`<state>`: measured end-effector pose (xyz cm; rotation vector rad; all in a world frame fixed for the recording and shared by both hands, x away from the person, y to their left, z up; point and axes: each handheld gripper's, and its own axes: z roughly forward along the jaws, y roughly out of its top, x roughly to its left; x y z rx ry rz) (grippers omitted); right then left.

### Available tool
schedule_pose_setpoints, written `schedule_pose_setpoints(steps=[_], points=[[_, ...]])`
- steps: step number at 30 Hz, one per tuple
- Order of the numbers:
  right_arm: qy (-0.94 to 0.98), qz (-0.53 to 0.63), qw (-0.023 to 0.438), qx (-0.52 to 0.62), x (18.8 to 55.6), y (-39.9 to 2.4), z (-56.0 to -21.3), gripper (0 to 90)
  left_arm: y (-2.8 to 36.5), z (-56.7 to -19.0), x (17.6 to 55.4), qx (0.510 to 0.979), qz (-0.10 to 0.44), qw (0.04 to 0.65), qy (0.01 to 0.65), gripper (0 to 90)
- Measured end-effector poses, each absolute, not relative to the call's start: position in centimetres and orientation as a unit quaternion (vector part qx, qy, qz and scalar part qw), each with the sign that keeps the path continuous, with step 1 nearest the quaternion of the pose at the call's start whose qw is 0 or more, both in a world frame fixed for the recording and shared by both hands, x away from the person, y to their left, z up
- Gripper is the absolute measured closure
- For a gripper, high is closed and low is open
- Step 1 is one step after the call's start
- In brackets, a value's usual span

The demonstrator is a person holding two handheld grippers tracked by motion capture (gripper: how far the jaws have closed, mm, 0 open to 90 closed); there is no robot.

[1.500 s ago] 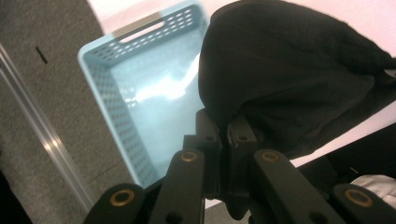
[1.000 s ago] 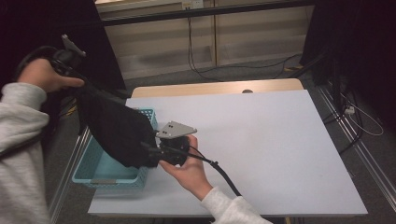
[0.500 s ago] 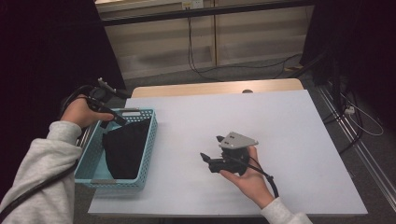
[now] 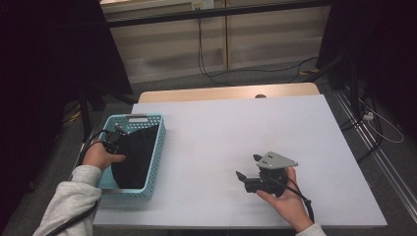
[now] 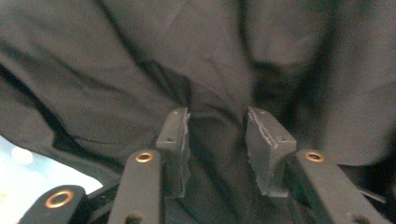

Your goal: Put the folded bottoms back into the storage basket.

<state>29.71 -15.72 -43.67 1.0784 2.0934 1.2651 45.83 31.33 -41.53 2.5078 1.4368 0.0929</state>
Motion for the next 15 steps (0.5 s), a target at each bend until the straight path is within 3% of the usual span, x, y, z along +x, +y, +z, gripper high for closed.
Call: schedule_pose_setpoints(steps=[4, 7, 8, 15], points=[[0.757, 0.461, 0.232, 0.401, 29.7, -16.4, -44.1, 19.5, 31.3, -41.7, 45.7, 0.853, 0.039, 0.128, 0.505, 62.9], [0.760, 0.458, 0.231, 0.399, 29.7, -16.4, -44.2, 19.5, 31.0, -41.8, 45.6, 0.844, 0.044, 0.119, 0.521, 79.5], [0.761, 0.458, 0.232, 0.397, 29.8, -16.4, -44.2, 19.5, 31.0, -41.8, 45.7, 0.845, 0.043, 0.118, 0.520, 81.3], [0.758, 0.458, 0.229, 0.404, 30.0, -16.9, -44.4, 19.5, 33.0, -41.4, 47.1, 0.852, 0.078, 0.080, 0.511, 85.7]])
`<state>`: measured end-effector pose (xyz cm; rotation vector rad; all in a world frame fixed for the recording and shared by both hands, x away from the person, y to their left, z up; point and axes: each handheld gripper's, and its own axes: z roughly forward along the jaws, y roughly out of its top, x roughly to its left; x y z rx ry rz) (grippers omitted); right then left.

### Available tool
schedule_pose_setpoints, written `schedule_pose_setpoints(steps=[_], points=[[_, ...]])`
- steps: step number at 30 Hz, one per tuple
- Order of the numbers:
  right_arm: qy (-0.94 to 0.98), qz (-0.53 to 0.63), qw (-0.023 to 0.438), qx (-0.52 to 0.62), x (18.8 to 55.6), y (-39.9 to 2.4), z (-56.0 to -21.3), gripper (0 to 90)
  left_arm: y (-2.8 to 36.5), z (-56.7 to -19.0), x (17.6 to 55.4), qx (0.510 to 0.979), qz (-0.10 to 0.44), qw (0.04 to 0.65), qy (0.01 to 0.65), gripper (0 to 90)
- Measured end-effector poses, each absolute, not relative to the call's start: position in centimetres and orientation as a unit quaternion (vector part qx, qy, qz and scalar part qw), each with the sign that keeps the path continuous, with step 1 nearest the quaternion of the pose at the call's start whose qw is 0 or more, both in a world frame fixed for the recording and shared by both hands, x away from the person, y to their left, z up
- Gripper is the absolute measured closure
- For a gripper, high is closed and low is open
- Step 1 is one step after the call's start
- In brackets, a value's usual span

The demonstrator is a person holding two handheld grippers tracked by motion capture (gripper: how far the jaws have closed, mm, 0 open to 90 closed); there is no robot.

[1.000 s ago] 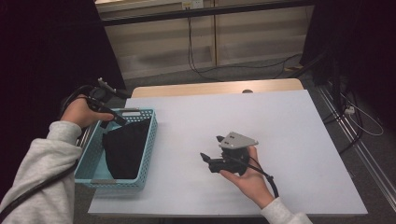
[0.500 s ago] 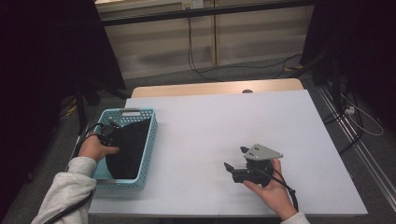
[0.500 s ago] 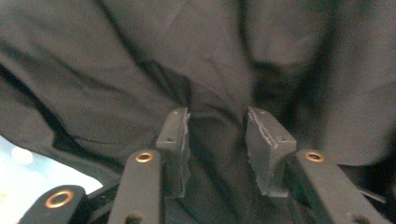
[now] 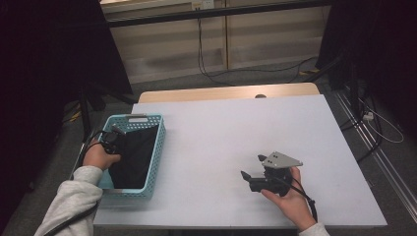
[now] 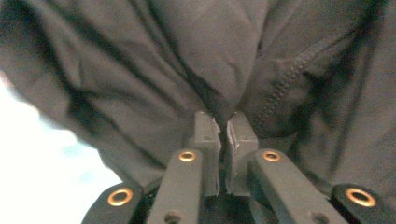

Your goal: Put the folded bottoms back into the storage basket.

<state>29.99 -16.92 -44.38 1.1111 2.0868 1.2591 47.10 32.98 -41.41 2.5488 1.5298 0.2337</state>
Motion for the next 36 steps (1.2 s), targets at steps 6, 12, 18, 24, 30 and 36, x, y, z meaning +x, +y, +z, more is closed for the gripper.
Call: schedule_pose_setpoints(steps=[6, 12, 18, 24, 30, 36], points=[[0.755, 0.458, 0.234, 0.406, 30.1, -17.5, -44.2, 19.5, 33.8, -40.1, 47.3, 0.838, 0.085, 0.137, 0.521, 62.7], [0.751, 0.460, 0.232, 0.412, 30.1, -17.8, -44.1, 19.2, 31.7, -39.2, 46.2, 0.852, 0.076, 0.173, 0.489, 46.7], [0.750, 0.463, 0.236, 0.410, 29.8, -17.9, -43.8, 19.2, 30.3, -39.4, 45.6, 0.854, 0.069, 0.202, 0.474, 47.5], [0.752, 0.462, 0.234, 0.407, 29.6, -17.7, -43.8, 19.1, 29.3, -40.8, 44.5, 0.864, 0.025, 0.196, 0.464, 58.6], [0.754, 0.458, 0.234, 0.408, 29.5, -17.8, -43.9, 19.0, 28.3, -41.0, 43.7, 0.864, -0.011, 0.191, 0.466, 76.5], [0.752, 0.456, 0.237, 0.412, 29.3, -18.5, -43.8, 18.7, 29.8, -38.7, 44.4, 0.856, 0.034, 0.199, 0.476, 55.9]])
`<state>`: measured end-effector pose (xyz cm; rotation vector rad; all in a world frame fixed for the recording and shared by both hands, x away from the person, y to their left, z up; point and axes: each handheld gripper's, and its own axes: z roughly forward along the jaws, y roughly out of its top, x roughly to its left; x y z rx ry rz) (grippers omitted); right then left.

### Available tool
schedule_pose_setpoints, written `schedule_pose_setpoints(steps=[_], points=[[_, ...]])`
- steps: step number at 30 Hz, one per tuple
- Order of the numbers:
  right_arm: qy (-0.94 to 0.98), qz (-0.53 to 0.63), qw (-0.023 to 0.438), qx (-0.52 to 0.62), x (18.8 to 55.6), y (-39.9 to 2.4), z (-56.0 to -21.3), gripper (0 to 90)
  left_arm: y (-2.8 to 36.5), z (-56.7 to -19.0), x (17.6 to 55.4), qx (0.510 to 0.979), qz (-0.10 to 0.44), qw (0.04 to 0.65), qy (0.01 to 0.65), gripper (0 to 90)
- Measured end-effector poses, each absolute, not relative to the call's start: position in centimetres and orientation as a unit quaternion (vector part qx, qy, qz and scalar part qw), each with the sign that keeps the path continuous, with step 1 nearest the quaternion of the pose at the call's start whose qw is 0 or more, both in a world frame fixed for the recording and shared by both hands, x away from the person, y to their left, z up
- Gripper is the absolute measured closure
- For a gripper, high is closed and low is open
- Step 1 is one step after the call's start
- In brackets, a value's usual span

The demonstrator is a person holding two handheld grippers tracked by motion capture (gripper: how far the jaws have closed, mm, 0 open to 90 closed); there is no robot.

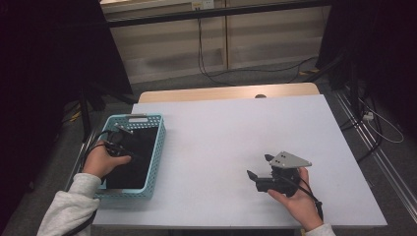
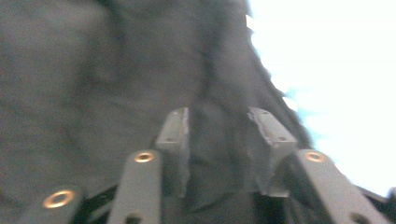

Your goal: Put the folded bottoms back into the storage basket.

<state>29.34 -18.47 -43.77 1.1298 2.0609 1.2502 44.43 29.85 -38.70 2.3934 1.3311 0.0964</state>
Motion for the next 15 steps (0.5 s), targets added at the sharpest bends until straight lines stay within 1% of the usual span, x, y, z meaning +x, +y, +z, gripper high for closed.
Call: schedule_pose_setpoints(steps=[3, 4, 5, 6, 7, 8, 9, 10, 11, 12, 15], points=[[0.748, 0.459, 0.236, 0.417, 29.3, -18.9, -43.7, 18.7, 30.9, -39.6, 44.9, 0.855, 0.048, 0.172, 0.487, 56.0], [0.748, 0.459, 0.235, 0.417, 29.3, -19.0, -43.7, 18.6, 31.2, -40.2, 44.9, 0.858, 0.028, 0.153, 0.490, 61.6], [0.748, 0.458, 0.238, 0.417, 29.2, -19.1, -43.7, 18.6, 31.3, -40.9, 44.8, 0.863, 0.013, 0.138, 0.485, 64.1], [0.748, 0.458, 0.239, 0.417, 29.2, -19.2, -43.6, 18.6, 31.6, -41.4, 44.6, 0.868, 0.006, 0.133, 0.478, 63.9], [0.748, 0.456, 0.239, 0.417, 29.2, -19.2, -43.6, 18.5, 31.9, -41.3, 44.6, 0.863, 0.011, 0.135, 0.486, 65.1], [0.748, 0.456, 0.240, 0.418, 29.2, -19.3, -43.6, 18.5, 32.2, -41.0, 44.6, 0.864, 0.015, 0.127, 0.487, 67.8], [0.747, 0.457, 0.239, 0.419, 29.1, -19.4, -43.6, 18.5, 32.4, -40.8, 44.5, 0.866, 0.015, 0.109, 0.488, 67.7], [0.748, 0.456, 0.240, 0.419, 29.0, -19.4, -43.6, 18.5, 32.6, -40.6, 44.4, 0.867, 0.021, 0.092, 0.490, 67.3], [0.748, 0.455, 0.240, 0.420, 29.0, -19.5, -43.6, 18.3, 32.9, -40.5, 44.3, 0.866, 0.025, 0.082, 0.493, 63.8], [0.749, 0.453, 0.241, 0.419, 28.9, -19.5, -43.6, 18.1, 33.1, -40.3, 44.2, 0.861, 0.027, 0.095, 0.499, 59.1], [0.750, 0.453, 0.241, 0.418, 28.6, -19.8, -43.5, 17.4, 33.3, -39.5, 43.9, 0.851, 0.014, 0.149, 0.504, 50.0]])
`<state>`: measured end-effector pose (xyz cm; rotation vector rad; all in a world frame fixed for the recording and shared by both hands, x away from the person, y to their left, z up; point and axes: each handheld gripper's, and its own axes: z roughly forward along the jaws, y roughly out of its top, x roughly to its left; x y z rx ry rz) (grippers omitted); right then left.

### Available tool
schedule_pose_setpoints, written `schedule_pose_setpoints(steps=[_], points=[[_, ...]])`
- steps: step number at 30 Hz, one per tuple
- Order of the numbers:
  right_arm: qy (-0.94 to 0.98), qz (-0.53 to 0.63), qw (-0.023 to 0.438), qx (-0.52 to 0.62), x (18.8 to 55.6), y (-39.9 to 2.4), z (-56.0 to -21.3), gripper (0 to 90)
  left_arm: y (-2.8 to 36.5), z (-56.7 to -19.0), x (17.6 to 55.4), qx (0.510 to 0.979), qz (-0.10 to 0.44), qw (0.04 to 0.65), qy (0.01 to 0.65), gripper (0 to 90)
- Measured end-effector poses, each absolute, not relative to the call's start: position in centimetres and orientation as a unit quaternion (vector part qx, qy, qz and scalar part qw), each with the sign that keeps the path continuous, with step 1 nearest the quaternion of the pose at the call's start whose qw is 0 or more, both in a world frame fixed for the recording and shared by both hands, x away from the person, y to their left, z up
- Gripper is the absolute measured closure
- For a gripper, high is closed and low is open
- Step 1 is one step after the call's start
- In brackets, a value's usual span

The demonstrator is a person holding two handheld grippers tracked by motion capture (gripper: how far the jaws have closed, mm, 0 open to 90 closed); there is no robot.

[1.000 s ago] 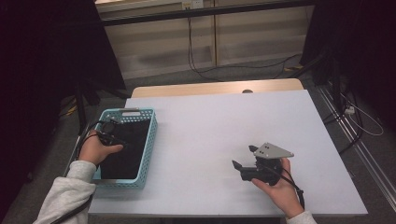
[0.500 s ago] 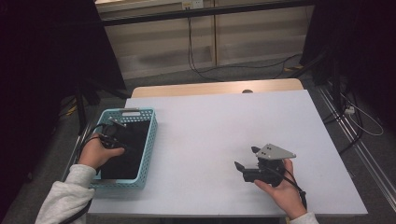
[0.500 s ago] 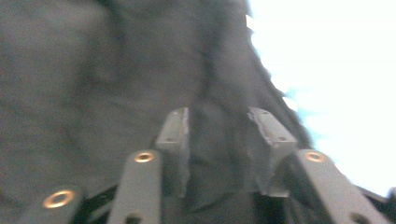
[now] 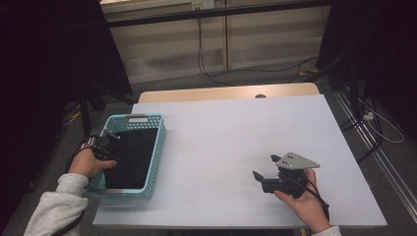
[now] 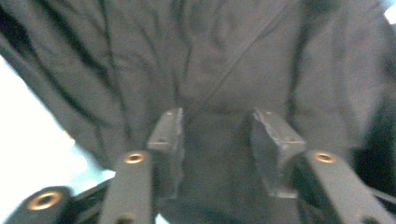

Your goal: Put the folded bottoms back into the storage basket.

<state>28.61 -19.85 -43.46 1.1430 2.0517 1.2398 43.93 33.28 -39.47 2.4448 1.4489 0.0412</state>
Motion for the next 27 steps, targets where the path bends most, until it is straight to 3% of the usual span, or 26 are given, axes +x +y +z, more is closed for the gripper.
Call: schedule_pose_setpoints(steps=[7, 18, 27], points=[[0.744, 0.451, 0.241, 0.430, 28.1, -21.3, -43.4, 16.9, 31.4, -36.5, 43.7, 0.843, 0.041, 0.250, 0.474, 30.8], [0.742, 0.444, 0.235, 0.444, 27.7, -23.4, -44.0, 15.7, 23.2, -34.3, 40.9, 0.854, 0.034, 0.347, 0.385, 23.1], [0.743, 0.442, 0.224, 0.449, 27.3, -24.4, -44.3, 15.0, 17.0, -37.8, 38.8, 0.862, 0.002, 0.374, 0.342, 19.7]])
